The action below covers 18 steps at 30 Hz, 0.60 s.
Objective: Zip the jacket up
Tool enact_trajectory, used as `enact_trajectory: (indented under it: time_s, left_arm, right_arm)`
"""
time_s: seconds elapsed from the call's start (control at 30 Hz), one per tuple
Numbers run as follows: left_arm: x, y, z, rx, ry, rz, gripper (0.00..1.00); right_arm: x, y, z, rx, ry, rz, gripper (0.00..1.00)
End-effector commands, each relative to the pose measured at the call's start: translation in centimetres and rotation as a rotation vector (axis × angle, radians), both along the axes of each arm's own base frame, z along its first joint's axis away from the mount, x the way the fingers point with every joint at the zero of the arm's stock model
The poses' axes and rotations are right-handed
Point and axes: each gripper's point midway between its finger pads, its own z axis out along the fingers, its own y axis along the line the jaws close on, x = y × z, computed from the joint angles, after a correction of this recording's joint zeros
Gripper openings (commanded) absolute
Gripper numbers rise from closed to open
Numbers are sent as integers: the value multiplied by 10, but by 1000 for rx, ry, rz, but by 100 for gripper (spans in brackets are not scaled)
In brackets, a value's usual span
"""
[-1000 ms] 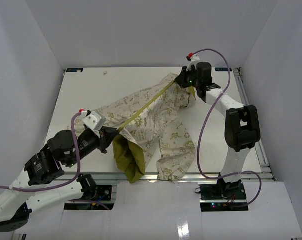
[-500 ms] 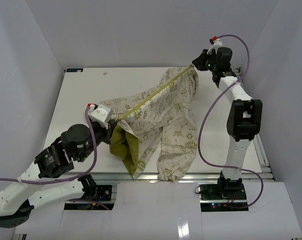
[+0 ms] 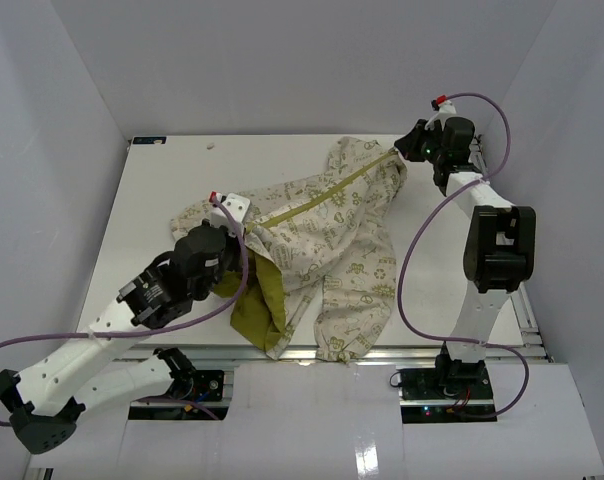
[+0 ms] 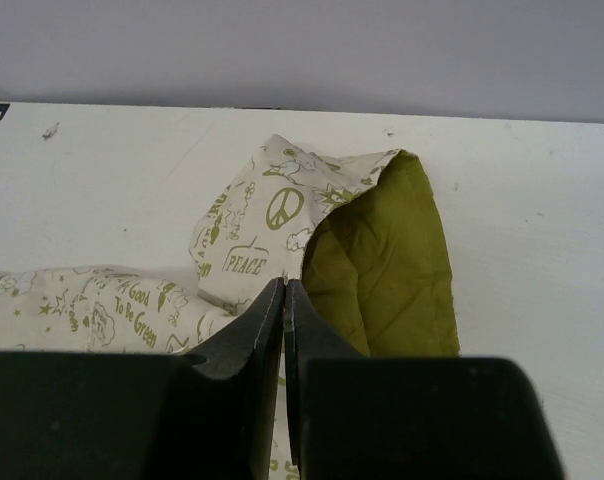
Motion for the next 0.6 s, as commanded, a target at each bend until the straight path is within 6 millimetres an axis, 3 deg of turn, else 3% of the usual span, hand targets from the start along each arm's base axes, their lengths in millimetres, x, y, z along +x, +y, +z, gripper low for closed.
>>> enact_trajectory:
  time_s: [0.0,0.1,0.3,0.43,0.53,0.57]
  left_arm:
    - [32,30,17,-124,-23,124,0]
    - [54,34,56,-192,-119,106,0]
    - [91,32,124,-130,-225,146,0]
    - [90,30,126,-137,-214,139,0]
    - [81,31,97,-176,-160,147,0]
    - [77,30,86,-204,-145,147,9]
  right_arm:
    - [-11,-8,96,-4,-243,-39,8]
    - [-17,-6,112,0,-269,-30,8]
    - [-26,-3,142,0,-333,-3,8]
    - [-32,0,142,14,-339,12,8]
    - [-39,3,132,38,-320,24,8]
    - [-42,5,129,48,-310,31,8]
